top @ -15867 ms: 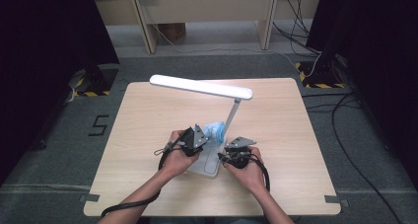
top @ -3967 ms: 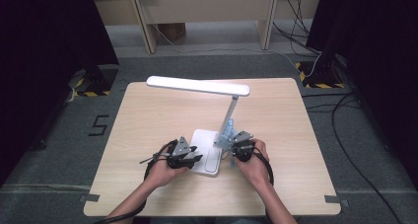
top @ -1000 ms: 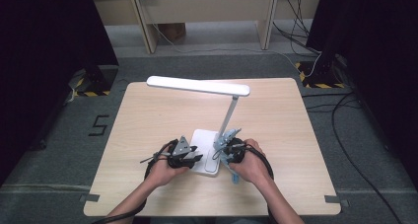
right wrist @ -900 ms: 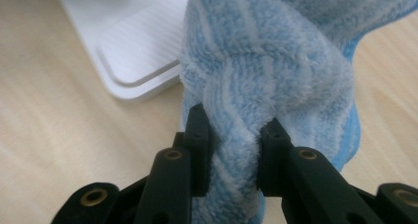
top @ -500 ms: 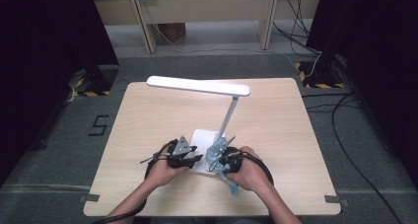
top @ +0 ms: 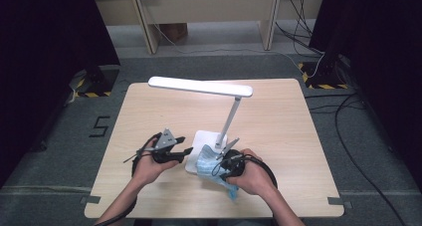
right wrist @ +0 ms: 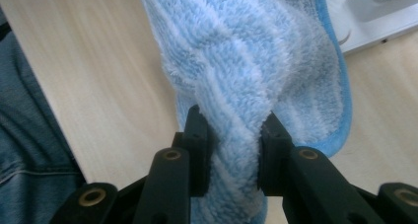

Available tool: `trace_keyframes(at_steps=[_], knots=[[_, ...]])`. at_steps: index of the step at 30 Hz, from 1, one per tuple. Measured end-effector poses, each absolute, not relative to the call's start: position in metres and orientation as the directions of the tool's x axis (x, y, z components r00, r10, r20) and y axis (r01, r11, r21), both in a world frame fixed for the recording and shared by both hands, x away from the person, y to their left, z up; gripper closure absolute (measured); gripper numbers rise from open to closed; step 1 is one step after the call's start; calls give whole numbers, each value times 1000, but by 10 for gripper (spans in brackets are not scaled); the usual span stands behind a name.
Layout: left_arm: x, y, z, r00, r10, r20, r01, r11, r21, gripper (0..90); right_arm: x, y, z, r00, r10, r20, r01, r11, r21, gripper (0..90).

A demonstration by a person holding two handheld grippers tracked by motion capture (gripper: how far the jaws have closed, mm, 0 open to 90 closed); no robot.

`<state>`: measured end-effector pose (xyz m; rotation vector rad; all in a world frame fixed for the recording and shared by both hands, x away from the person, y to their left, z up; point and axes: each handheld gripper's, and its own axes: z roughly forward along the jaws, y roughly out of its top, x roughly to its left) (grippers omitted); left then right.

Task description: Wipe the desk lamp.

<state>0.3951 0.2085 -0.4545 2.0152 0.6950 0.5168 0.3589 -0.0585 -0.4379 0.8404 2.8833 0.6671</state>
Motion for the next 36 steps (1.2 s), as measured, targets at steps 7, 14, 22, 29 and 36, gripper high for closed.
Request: trace_keyframes(at_steps=[7, 14, 22, 29, 36], knots=[[374, 177, -426, 900, 421, 111, 129, -501, 856, 339, 367, -48, -436, -868, 494, 50, 461, 764, 451, 715], [374, 151, -444, 957, 249, 147, 54, -653, 756, 300, 371, -46, -438, -884, 464, 47, 432, 776, 460, 712], [377, 142, -461, 968, 150, 201, -22, -748, 664, 382, 374, -45, -438, -900, 435, 29, 396, 788, 472, 713], [376, 144, -460, 955, 115, 275, -87, -774, 627, 625, 375, -43, -435, -909, 417, 4, 358, 776, 519, 702], [382, 158, -457, 944, 183, 274, -29, -781, 624, 716, 374, -48, -427, -898, 441, -2, 338, 691, 639, 421]])
